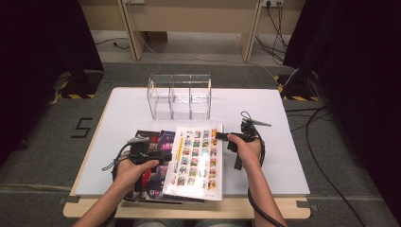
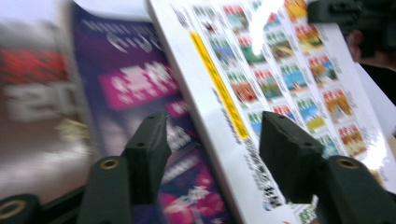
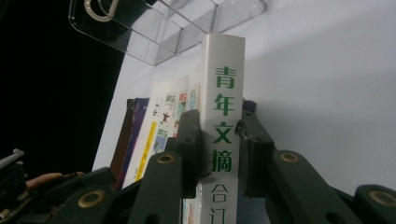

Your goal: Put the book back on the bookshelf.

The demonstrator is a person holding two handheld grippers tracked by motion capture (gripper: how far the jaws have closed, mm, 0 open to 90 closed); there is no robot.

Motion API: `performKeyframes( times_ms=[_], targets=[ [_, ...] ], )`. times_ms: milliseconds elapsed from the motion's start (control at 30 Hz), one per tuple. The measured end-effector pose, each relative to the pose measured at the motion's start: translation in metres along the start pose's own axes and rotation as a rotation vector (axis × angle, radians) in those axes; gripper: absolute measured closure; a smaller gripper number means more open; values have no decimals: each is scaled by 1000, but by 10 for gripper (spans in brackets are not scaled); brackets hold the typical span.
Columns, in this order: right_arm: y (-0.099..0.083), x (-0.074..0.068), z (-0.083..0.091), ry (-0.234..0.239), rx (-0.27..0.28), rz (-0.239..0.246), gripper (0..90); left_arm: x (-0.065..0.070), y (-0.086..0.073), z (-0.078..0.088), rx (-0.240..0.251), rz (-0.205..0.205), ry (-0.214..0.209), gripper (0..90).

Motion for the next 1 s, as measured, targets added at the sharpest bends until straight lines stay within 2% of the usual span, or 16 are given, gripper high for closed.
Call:
performKeyframes(
  times_ms=[67,133,367,500,600,767,900,1000],
  targets=[
    [1,-7,2,-11,13,28,736,-6,-1,11,27,-6,18,392],
    [2,-15,3,-29,24,60,737,-10,-5,19,48,7,15,391],
    [8,-35,11,-72,74,136,738,-21,-17,28,109,32,29,393],
    [12,-45,20,-104,112,176,739,-28,-23,27,128,47,56,393],
    [16,-54,26,-135,147,219,739,-32,-26,28,125,47,69,391],
    [24,-71,36,-181,218,286,739,-38,-28,31,139,22,124,378],
    [30,-79,42,-201,268,305,738,-41,-27,33,146,7,150,365],
    [34,-83,45,-216,291,316,739,-43,-28,32,146,20,145,362]
  ],
)
Point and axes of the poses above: each handheld gripper's, and its own axes: z roughly backward along the jaws, y roughly out of its top, x roughly to its right, the point moved 6 cm from there along -z, roughly forward along the jaws, and after that the axes turned 10 degrees about -x, right-handed, at the moved point
